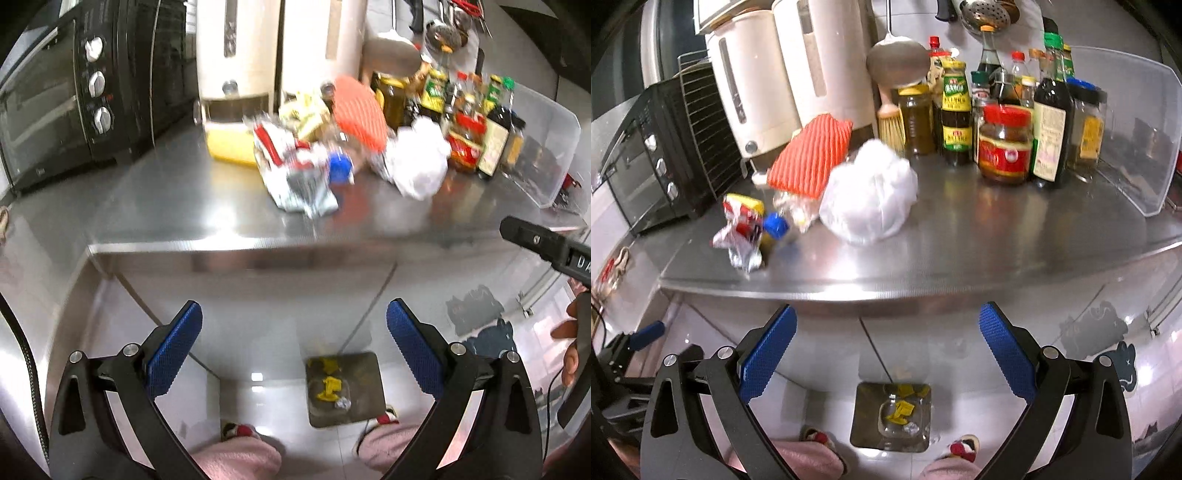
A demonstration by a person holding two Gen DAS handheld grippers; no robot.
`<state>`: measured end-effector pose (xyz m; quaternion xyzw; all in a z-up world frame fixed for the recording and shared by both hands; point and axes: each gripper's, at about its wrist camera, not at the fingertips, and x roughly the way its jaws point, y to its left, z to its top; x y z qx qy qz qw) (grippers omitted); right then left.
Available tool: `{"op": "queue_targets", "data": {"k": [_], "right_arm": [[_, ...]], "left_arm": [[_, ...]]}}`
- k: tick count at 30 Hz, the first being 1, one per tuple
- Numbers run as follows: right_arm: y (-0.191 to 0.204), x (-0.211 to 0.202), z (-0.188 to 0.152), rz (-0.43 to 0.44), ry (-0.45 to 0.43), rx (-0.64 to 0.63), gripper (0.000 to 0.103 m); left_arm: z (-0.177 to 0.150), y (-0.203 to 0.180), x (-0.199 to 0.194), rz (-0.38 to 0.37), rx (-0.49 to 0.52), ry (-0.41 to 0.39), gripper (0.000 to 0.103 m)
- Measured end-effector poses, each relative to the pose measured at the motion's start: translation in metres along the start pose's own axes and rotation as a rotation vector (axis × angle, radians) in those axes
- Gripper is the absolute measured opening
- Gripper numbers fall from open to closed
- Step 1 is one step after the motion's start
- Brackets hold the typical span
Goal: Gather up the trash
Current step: 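Raise both tools back toward the counter trash, then grasp the red-white snack bag with the left tool while the right tool grasps the white plastic bag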
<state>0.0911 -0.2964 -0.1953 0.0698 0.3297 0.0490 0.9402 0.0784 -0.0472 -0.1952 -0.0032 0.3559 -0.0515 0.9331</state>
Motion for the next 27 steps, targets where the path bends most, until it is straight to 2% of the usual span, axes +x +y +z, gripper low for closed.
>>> {"op": "queue_targets", "data": {"k": [6, 14, 23, 24, 26, 27], "right_arm": [[0.004, 0.019, 0.036, -0.017, -0.004, 0.012, 0.099], [-0.003, 0.061, 0.082, -0.001, 0.030, 0.072, 0.099], [-0.001, 0.109, 0.105, 0.010, 0.072, 0.114, 0.099], [0.000, 0.113, 0.105, 0.009, 0.078, 0.113, 0.099], [-0.001, 0.118, 0.105, 0.013, 0.087, 0.106, 0.098], [-0.001, 0.119, 0.104, 0.021, 0.089, 0.103, 0.093]], "left_arm": [[0.041, 0.008, 0.004, 0.013, -0.015, -0.016, 0.095], [0.085, 0.007, 0.036, 0.014, -0.006, 0.004, 0.095], [0.107, 0.005, 0.080, 0.014, -0.010, 0.054, 0.094], [0.108, 0.006, 0.084, 0.009, -0.010, 0.062, 0.093], [0.108, 0.007, 0.091, -0.009, -0.010, 0.075, 0.084], [0.107, 0.008, 0.094, -0.016, -0.011, 0.086, 0.073]]}}
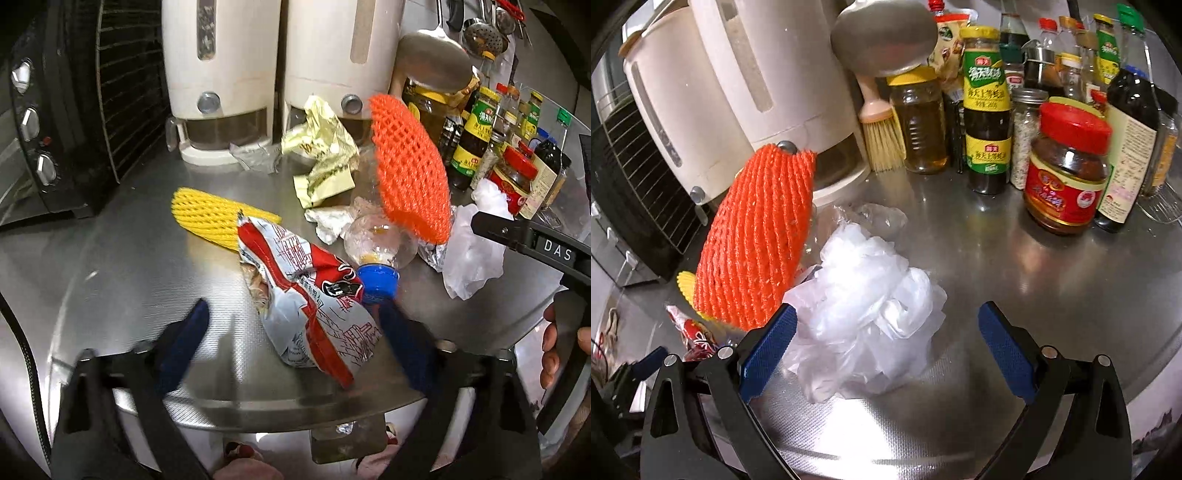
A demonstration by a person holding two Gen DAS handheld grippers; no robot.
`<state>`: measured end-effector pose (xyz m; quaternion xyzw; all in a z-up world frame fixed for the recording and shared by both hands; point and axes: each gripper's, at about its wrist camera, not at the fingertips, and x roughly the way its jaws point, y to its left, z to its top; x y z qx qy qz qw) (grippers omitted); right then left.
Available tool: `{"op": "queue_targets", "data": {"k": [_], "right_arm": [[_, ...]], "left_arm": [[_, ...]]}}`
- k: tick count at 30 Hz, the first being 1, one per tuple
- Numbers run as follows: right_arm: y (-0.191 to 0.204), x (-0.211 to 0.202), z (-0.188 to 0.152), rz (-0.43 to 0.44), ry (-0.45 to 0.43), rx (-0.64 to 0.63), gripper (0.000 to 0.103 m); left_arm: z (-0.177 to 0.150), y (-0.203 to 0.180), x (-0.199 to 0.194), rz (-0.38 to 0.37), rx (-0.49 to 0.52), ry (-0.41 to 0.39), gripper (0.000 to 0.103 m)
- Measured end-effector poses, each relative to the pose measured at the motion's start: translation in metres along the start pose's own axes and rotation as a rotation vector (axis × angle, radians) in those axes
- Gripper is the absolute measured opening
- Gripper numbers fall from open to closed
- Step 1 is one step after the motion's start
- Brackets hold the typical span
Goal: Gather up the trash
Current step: 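Grasp the red-white snack bag with the left tool while the right tool grasps the white plastic bag, then carry the snack bag and plastic bag down over the bin with both tools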
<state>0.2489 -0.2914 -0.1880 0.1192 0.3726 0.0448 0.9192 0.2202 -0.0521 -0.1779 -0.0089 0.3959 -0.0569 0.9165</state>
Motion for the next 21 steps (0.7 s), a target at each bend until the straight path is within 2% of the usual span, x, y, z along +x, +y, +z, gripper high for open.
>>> {"op": "queue_targets", "data": {"k": [1, 2, 4, 5, 7, 12, 21], "right_arm": [[0.000, 0.001, -0.001, 0.009, 0.004, -0.001, 0.083], [-0.001, 0.001, -0.001, 0.019, 0.012, -0.003, 0.078], [-0.003, 0.002, -0.001, 0.019, 0.018, -0.007, 0.054], [-0.004, 0.001, -0.003, 0.008, 0.016, -0.013, 0.048], [-0.005, -0.003, -0.005, 0.006, 0.016, -0.018, 0.037], [-0.006, -0.027, -0.013, 0.003, -0.009, -0.034, 0.028], [-0.007, -0.104, -0.037, 0.043, -0.089, -0.053, 0.028]], "left_arm": [[0.000, 0.001, 0.003, -0.007, -0.001, 0.008, 0.063], [0.000, 0.001, 0.005, -0.013, -0.002, 0.018, 0.057], [-0.001, 0.002, 0.006, -0.015, -0.002, 0.020, 0.041], [-0.001, 0.002, 0.005, -0.021, -0.001, 0.022, 0.034], [-0.003, 0.001, 0.002, -0.022, -0.003, 0.018, 0.033], [-0.007, -0.001, -0.018, -0.013, 0.005, -0.014, 0.030], [-0.031, -0.011, -0.089, -0.026, 0.029, -0.084, 0.029]]}}
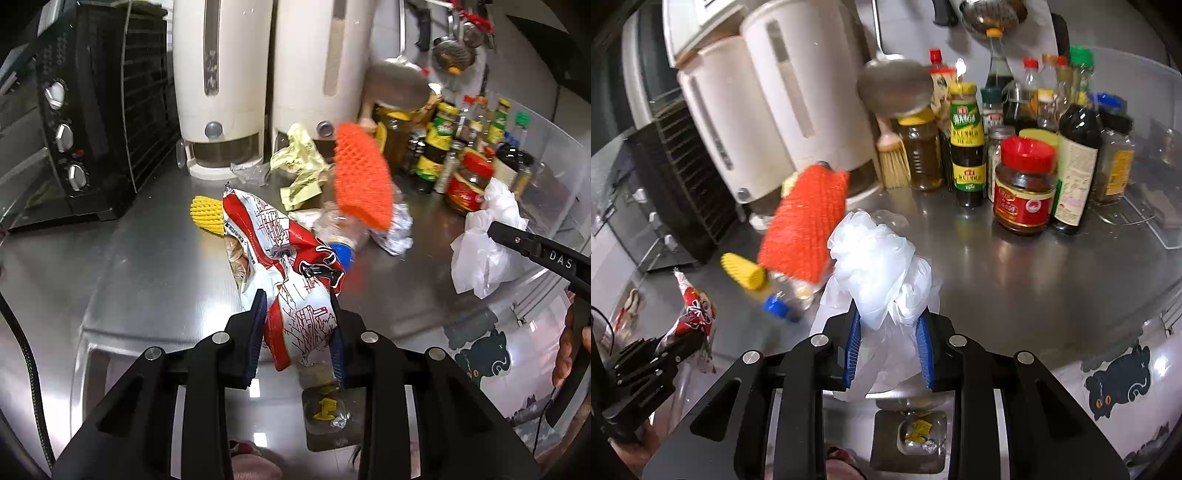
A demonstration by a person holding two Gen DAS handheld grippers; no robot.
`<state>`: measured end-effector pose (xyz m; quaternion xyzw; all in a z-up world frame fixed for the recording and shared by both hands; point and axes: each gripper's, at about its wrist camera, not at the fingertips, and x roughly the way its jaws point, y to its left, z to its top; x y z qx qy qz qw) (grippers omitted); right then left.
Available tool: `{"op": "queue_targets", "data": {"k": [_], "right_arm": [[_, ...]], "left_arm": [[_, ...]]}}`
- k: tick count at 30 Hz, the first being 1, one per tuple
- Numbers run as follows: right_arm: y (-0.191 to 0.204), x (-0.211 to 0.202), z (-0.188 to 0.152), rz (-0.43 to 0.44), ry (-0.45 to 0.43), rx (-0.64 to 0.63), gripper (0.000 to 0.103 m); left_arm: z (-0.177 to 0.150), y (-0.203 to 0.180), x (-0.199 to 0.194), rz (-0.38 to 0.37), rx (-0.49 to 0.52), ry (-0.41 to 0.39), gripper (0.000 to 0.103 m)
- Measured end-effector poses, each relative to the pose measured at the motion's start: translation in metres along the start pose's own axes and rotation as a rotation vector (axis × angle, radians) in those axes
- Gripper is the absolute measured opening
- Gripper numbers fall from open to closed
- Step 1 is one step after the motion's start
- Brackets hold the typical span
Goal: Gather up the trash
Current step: 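Carry the snack bag and plastic bag down over the bin with both tools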
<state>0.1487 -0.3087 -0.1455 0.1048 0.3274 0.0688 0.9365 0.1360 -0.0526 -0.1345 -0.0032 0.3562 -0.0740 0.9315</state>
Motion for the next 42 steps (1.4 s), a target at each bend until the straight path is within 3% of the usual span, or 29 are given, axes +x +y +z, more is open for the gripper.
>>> {"op": "queue_targets", "data": {"k": [8, 15, 21, 31, 42], "right_arm": [[0.014, -0.051, -0.042, 0.007, -0.016, -0.049, 0.028], [0.012, -0.052, -0.094, -0.023, 0.041, -0.071, 0.028], [-0.011, -0.012, -0.146, -0.045, 0.171, -0.036, 0.028], [-0.046, 0.086, -0.229, -0.061, 0.353, 0.042, 0.028], [-0.071, 0.180, -0.280, -0.104, 0.519, 0.070, 0.030]], "left_arm": [[-0.036, -0.021, -0.056, -0.026, 0.030, -0.029, 0.029], [-0.083, -0.038, -0.061, -0.066, 0.052, 0.012, 0.029], [-0.127, -0.043, -0.019, -0.082, 0.051, 0.119, 0.029], [-0.200, -0.050, 0.097, -0.122, 0.032, 0.322, 0.029], [-0.250, -0.055, 0.208, -0.129, 0.047, 0.474, 0.029]]}}
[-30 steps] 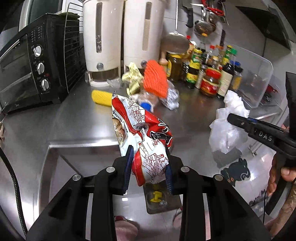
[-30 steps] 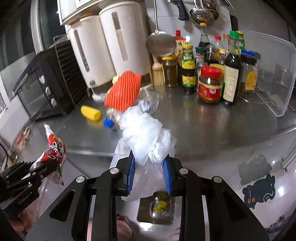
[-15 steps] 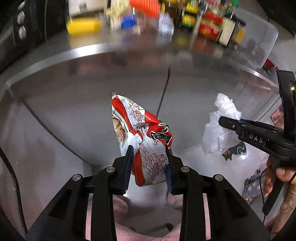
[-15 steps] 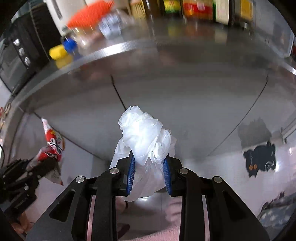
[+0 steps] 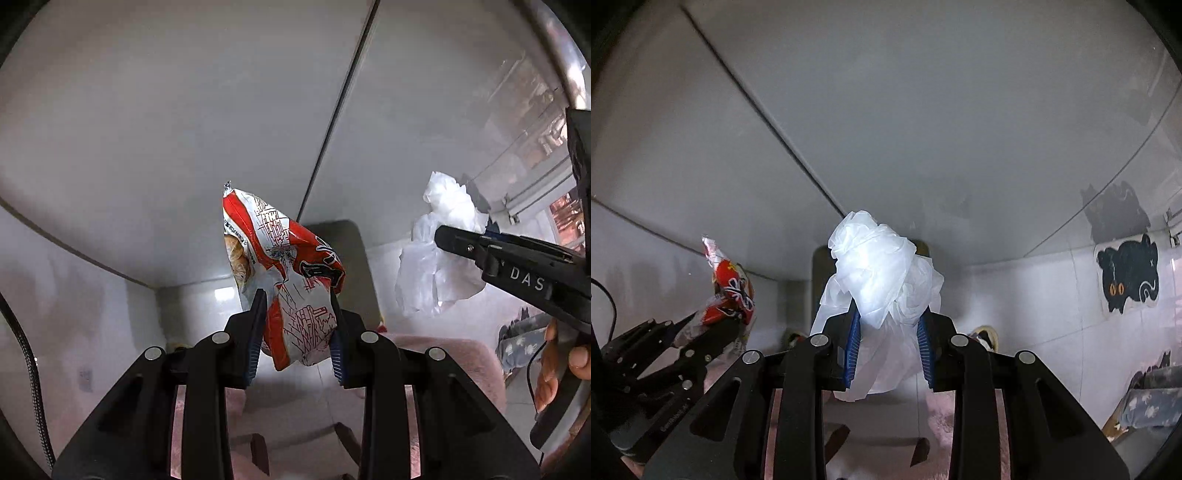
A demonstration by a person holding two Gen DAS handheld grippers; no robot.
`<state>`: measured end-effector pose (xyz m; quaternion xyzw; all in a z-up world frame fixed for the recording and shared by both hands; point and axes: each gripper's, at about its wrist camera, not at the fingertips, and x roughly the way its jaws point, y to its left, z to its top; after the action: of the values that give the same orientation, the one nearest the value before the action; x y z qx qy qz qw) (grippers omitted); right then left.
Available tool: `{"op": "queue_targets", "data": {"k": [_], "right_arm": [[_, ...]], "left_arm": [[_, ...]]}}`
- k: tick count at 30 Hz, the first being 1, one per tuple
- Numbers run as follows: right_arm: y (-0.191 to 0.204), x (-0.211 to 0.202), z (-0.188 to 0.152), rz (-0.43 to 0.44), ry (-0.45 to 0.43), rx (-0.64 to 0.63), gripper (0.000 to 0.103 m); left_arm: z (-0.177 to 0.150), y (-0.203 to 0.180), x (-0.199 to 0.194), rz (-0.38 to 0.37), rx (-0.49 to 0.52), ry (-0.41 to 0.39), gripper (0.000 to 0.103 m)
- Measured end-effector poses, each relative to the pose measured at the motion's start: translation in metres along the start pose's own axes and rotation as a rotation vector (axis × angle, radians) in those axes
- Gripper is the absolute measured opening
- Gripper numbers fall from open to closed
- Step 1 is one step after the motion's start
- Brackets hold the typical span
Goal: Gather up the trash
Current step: 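Carry the snack bag and plastic bag down over the bin with both tools, then open both tools to drop the bags into the bin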
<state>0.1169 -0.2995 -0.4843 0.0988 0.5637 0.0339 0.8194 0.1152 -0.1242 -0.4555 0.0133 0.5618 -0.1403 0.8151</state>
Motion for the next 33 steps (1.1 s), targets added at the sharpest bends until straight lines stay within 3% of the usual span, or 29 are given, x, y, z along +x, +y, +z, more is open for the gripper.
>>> {"op": "queue_targets", "data": {"k": [6, 11, 14, 15, 16, 22, 30, 33], "right_arm": [[-0.002, 0.047, 0.007, -0.011, 0.079, 0.004, 0.030], [0.003, 0.069, 0.013, -0.009, 0.121, 0.009, 0.031], [0.005, 0.074, 0.018, 0.001, 0.128, 0.019, 0.040], [0.004, 0.075, 0.020, 0.003, 0.127, 0.020, 0.049], [0.005, 0.073, 0.021, 0.006, 0.126, 0.022, 0.055], [0.010, 0.057, 0.027, 0.003, 0.097, 0.022, 0.068], [0.018, 0.009, 0.029, -0.035, 0.010, -0.001, 0.091], [0.026, -0.021, 0.029, -0.046, -0.037, -0.017, 0.093]], "left_arm": [[0.008, 0.002, 0.050, -0.016, 0.010, 0.080, 0.029], [0.009, 0.005, 0.068, -0.020, 0.016, 0.113, 0.029], [0.012, 0.007, 0.075, -0.018, 0.017, 0.125, 0.032], [0.012, 0.007, 0.076, -0.016, 0.018, 0.127, 0.033], [0.012, 0.004, 0.076, -0.015, 0.018, 0.127, 0.038], [0.006, 0.005, 0.066, -0.015, 0.012, 0.103, 0.063], [0.008, 0.006, 0.017, 0.017, -0.001, 0.020, 0.086], [0.007, 0.006, -0.012, 0.024, -0.003, -0.027, 0.090]]}}
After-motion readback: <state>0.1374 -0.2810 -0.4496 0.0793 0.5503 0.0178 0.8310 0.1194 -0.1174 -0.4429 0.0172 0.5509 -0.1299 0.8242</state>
